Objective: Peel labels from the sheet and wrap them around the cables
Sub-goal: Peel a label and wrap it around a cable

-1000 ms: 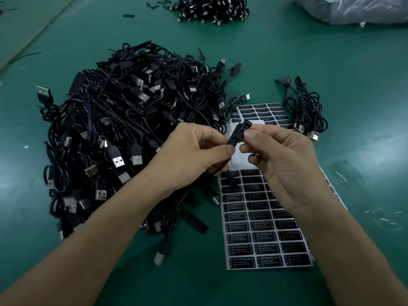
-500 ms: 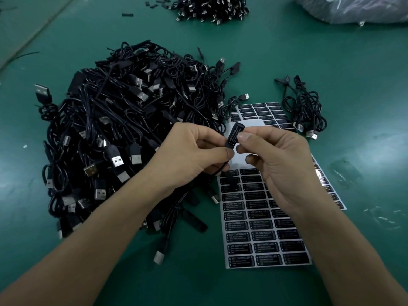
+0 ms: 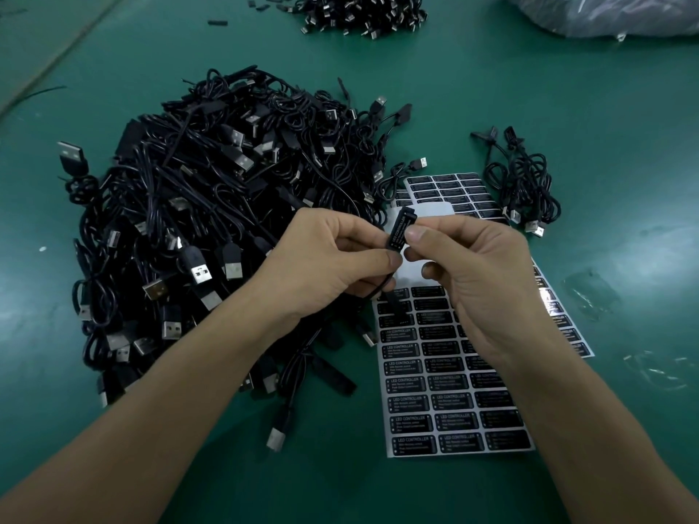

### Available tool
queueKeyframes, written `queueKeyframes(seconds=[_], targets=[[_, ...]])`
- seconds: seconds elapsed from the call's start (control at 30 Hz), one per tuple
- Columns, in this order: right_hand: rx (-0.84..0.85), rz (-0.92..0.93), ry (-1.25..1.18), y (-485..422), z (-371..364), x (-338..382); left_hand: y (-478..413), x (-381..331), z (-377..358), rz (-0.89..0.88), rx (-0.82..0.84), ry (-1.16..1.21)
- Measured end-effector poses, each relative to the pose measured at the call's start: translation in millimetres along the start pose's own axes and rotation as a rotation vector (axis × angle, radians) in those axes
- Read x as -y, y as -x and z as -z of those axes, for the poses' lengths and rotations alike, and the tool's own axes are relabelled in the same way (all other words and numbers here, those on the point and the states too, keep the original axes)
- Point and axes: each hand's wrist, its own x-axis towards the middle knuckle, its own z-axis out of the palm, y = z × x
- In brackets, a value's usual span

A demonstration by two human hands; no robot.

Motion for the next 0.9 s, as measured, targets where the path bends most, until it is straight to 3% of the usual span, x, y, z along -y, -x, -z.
queueKeyframes(seconds=[0.9], targets=[[-0.072, 0.16, 0.148, 2.6, -4.6, -3.4, -0.6, 1.8, 0.7, -0.009, 0.012, 0.01]])
